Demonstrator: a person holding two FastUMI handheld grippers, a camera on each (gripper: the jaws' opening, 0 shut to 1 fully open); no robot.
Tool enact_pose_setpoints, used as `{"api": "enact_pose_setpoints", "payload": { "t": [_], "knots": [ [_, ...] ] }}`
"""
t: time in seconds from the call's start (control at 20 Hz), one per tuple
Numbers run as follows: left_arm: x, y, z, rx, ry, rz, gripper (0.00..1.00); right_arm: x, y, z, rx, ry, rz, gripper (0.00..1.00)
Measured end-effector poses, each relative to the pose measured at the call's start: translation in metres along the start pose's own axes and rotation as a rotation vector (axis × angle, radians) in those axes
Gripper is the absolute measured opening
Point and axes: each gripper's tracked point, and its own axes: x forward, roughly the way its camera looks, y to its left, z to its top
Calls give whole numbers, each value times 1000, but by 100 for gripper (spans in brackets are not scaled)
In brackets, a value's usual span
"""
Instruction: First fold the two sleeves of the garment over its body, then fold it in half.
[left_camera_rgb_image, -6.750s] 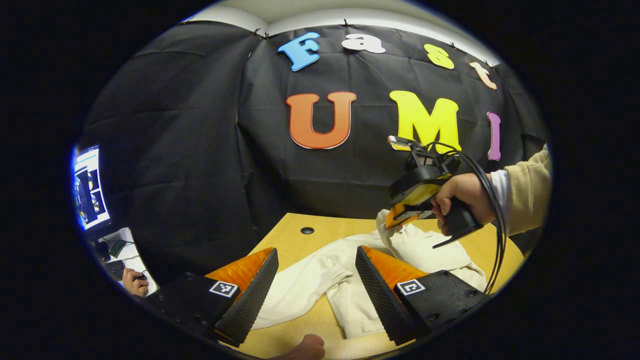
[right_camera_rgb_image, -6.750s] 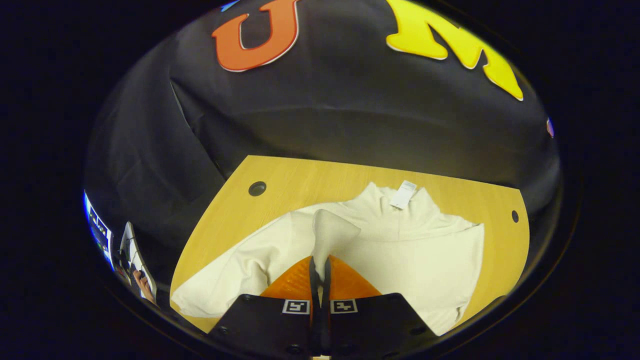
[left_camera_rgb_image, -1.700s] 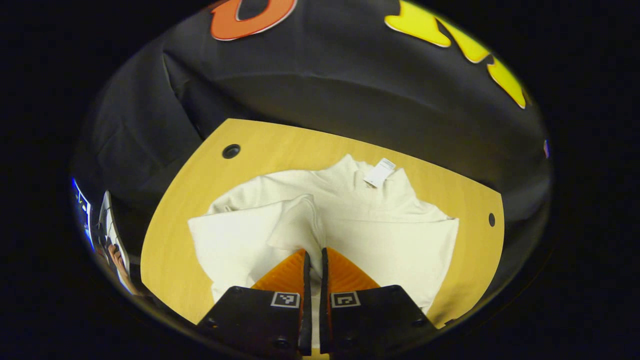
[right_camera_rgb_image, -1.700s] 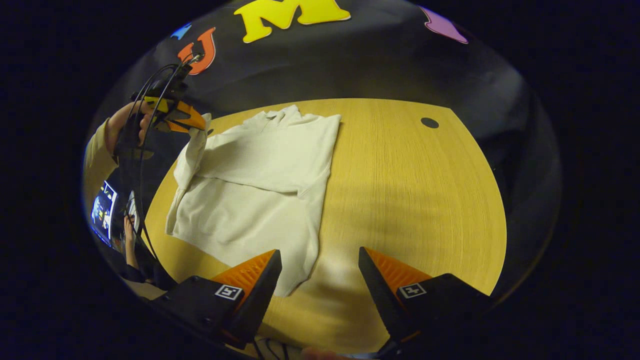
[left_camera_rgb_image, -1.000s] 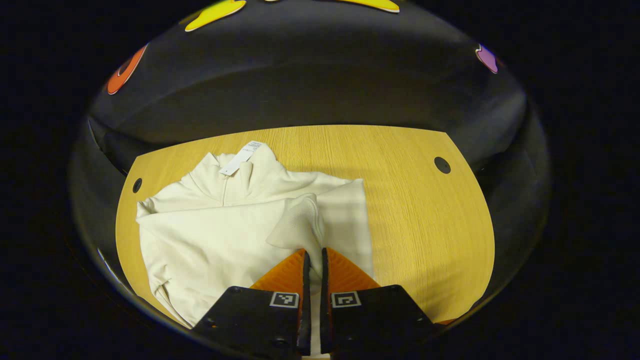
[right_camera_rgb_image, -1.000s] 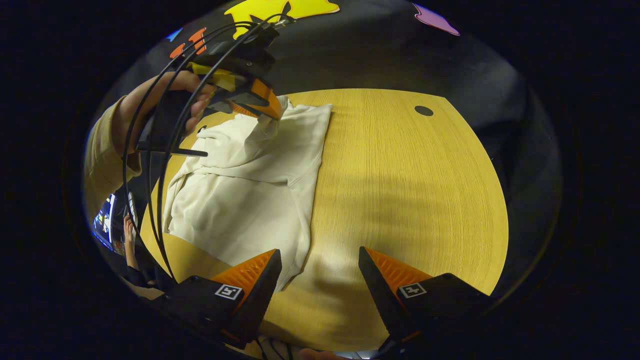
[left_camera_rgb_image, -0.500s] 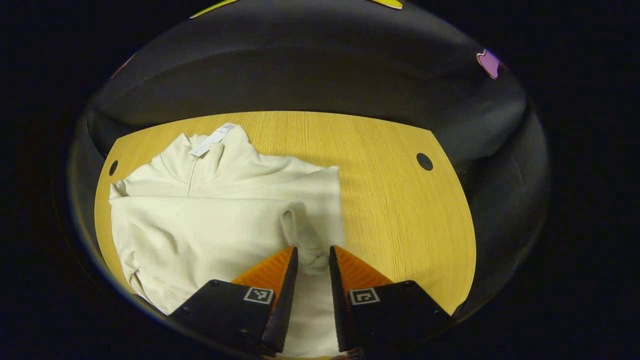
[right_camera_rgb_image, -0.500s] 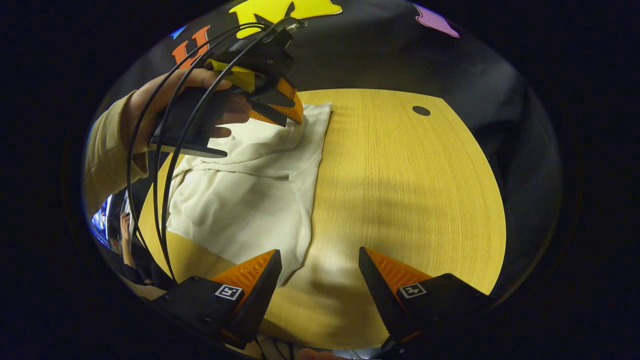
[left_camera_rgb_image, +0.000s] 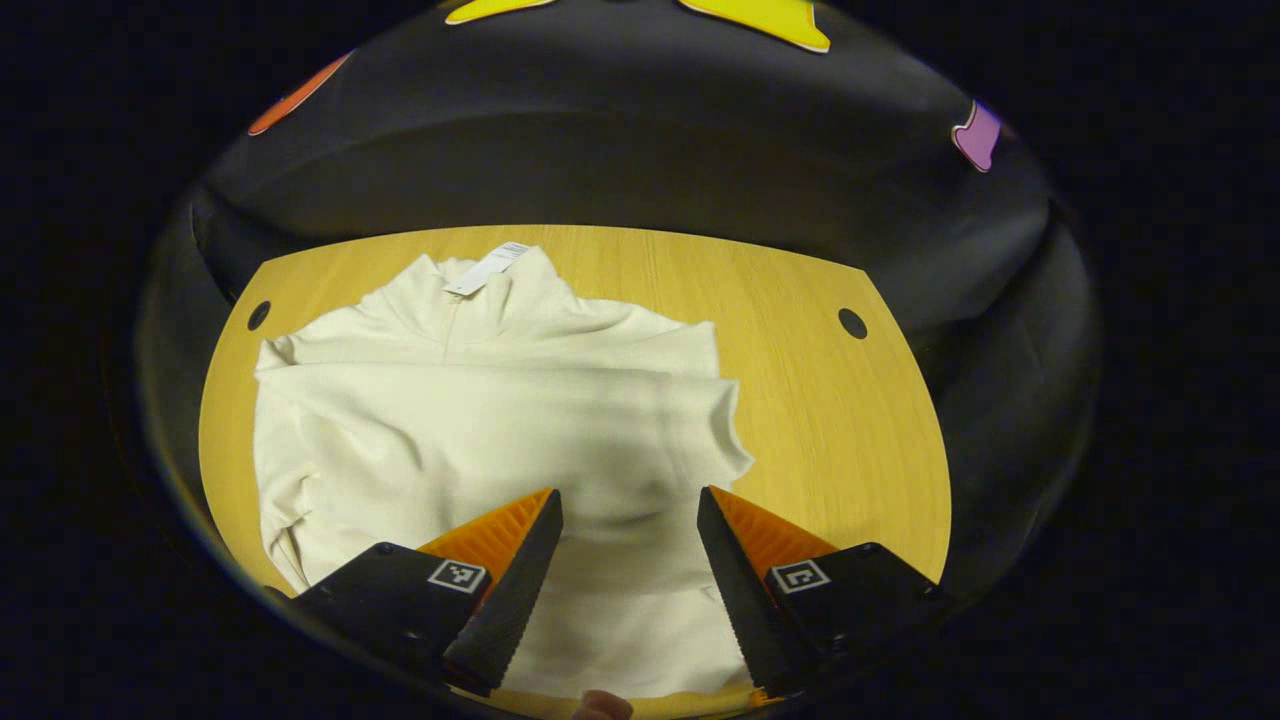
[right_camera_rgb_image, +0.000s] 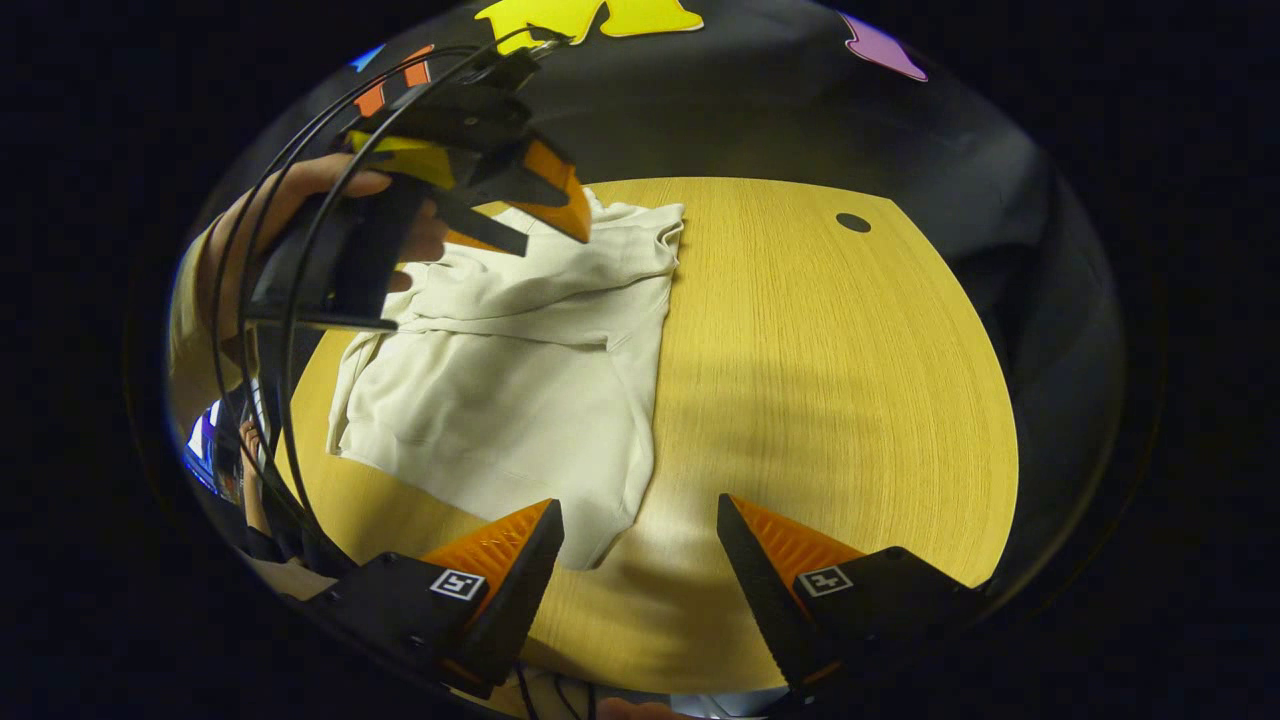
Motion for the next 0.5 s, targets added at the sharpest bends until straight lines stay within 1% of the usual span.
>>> {"api": "enact_pose_setpoints", "payload": {
  "t": [0.05, 0.1, 0.15, 0.25, 0.35, 0.4, 0.45, 0.5],
  "knots": [
    [-7, 18, -8, 0, -2, 23, 89, 0, 6, -4, 1, 2, 1, 97],
    [-11, 35, -18, -4, 5, 41, 98, 1, 11, -7, 0, 4, -3, 97],
    [-16, 51, -27, -13, 9, 58, 92, 1, 15, -10, -4, 2, -14, 97],
    [-28, 83, -52, -29, 19, 81, 92, 6, 24, -13, -13, -1, -34, 96],
    [-40, 123, -74, -60, 13, 125, 92, 12, 37, -19, -25, 7, -42, 97],
    [-45, 142, -88, -77, 24, 146, 92, 16, 41, -21, -32, 13, -50, 97],
    [-51, 161, -103, -97, 35, 169, 100, 18, 46, -23, -35, 17, -54, 96],
    [-56, 177, -117, -107, 48, 181, 92, 23, 49, -26, -36, 24, -59, 96]
  ]
}}
